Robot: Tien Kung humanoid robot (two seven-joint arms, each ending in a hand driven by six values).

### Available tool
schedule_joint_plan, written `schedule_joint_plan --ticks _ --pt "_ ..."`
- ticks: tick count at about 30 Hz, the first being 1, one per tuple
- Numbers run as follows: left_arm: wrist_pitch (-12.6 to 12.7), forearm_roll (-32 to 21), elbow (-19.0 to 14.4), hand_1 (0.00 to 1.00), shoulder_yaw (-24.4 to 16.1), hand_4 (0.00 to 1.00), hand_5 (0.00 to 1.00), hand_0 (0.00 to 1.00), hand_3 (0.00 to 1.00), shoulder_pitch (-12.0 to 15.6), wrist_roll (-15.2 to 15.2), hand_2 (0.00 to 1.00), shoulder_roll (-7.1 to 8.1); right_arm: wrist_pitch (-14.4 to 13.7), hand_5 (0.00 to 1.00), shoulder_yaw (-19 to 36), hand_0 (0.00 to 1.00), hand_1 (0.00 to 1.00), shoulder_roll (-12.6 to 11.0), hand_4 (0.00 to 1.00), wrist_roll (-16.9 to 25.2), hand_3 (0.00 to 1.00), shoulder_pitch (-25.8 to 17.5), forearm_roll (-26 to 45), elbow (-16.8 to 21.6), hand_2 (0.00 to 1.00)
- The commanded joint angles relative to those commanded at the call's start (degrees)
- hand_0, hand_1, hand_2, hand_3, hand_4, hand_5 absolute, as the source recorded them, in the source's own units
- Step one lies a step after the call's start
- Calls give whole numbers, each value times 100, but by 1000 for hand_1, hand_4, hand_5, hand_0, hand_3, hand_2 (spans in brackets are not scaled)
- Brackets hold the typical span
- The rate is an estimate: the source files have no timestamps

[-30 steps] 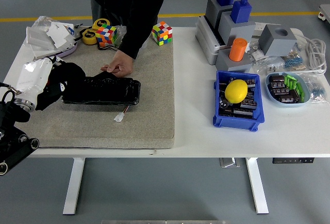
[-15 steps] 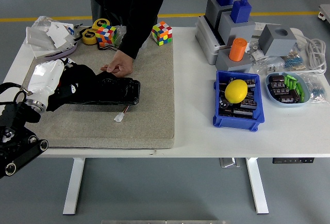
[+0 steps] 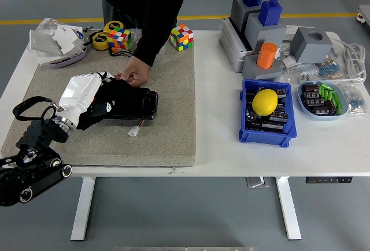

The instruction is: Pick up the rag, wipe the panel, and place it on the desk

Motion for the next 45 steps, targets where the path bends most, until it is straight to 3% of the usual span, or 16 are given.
schedule_joint_plan --ticks 14,29,45 --pt "0 -52 -79 67 297 659 2 153 638 -282 55 534 -204 12 594 -67 746 686 -29 998 -20 624 11 1 -3 699" --pt "0 -162 -100 68 457 661 2 153 638 -372 47 534 -390 31 596 -106 746 686 -44 998 -41 623 29 0 -3 699" --pt "0 -194 96 68 212 661 2 153 639 -233 21 535 -135 14 595 -7 746 686 -27 998 -37 624 27 -43 9 698"
